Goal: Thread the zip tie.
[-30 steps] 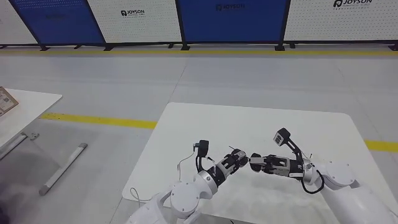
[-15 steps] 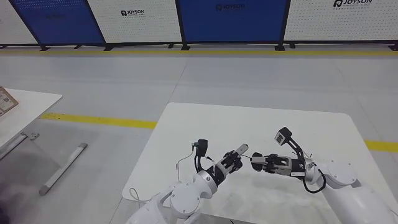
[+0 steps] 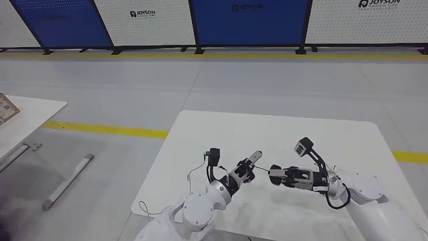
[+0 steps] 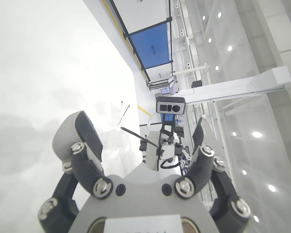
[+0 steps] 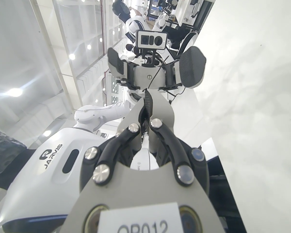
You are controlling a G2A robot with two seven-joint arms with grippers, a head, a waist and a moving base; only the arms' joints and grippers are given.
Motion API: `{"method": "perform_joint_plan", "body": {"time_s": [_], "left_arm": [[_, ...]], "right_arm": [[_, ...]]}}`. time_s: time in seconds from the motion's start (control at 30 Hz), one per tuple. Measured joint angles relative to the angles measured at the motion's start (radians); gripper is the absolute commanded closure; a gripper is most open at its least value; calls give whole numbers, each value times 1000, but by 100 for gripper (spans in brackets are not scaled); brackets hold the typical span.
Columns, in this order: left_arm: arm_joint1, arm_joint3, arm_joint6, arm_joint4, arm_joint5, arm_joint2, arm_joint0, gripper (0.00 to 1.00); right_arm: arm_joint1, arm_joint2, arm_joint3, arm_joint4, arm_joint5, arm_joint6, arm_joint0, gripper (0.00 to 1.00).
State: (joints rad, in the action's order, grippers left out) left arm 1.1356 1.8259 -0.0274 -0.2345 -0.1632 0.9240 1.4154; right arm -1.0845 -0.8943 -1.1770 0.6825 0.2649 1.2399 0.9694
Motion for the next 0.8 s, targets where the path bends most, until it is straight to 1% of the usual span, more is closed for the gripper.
{"method": "perform_joint_plan", "body": {"time_s": [0.07, 0.33, 0.43, 0.5, 0.57, 0.8], "left_arm": [[-2, -7, 31, 16, 1, 1, -1, 0], [-2, -6, 29, 20, 4, 1, -1, 0], [0, -5, 3, 68, 49, -6, 7, 0], [2, -1, -1, 58, 89, -6, 21, 0], [2, -2, 9, 32, 110, 4, 30, 0], [2, -3, 12, 32, 110, 7, 31, 0]], "right_arm": [[0, -2, 6, -1, -19, 15, -3, 100], [0, -2, 6, 0, -20, 16, -3, 100], [0, -2, 6, 0, -20, 16, -3, 100], [0, -2, 6, 0, -20, 16, -3, 100], [0, -2, 6, 0, -20, 16, -3, 100], [0, -2, 6, 0, -20, 16, -3, 100]]}}
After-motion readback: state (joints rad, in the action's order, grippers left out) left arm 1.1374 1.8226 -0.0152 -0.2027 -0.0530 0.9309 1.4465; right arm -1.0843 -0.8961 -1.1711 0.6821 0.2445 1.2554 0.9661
